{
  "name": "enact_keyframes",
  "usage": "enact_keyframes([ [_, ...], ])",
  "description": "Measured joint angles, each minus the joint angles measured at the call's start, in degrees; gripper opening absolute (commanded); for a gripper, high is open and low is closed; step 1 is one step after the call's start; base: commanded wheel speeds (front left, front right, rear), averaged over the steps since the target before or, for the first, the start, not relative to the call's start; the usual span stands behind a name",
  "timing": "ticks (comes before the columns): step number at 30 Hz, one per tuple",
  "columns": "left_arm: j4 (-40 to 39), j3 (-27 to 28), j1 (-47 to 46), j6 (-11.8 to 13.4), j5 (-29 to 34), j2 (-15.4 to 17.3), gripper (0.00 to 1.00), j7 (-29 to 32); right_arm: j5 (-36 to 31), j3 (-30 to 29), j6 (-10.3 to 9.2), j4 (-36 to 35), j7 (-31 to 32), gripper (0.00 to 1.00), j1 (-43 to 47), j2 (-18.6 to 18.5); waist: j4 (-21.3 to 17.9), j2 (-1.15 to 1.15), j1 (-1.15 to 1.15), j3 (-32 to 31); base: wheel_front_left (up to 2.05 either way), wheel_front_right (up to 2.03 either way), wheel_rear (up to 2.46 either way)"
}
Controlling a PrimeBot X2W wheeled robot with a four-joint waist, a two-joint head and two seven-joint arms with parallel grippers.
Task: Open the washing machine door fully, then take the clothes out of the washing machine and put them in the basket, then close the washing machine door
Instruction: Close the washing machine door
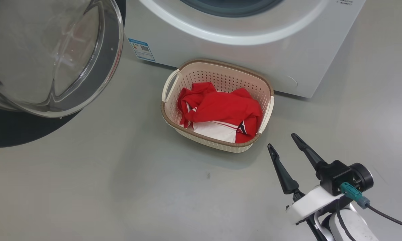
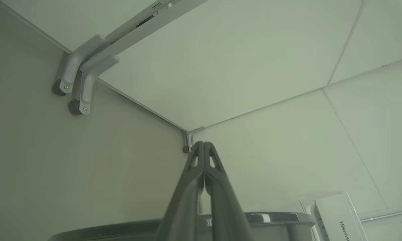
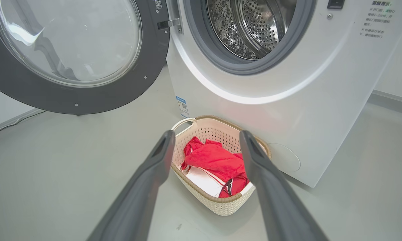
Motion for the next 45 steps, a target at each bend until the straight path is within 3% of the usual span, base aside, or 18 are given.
enact_keyframes([
  [18, 22.6, 4.3, -7.7, 0.0, -2.4, 1.0, 0.0, 2.1, 0.0, -0.2, 0.0, 0.3, -0.1, 1.0, -0.8, 0.0, -1.6, 0.0, 0.0, 0.5, 0.0, 0.0, 0.0],
  [45, 29.8, -3.1, -14.5, 0.0, 0.2, 4.4, 0.0, 13.6, 0.1, -0.3, -0.07, 1.0, -0.6, 1.0, -1.1, 0.3, -2.1, 0.0, 0.0, 0.0, 0.0, 0.0, 0.0],
])
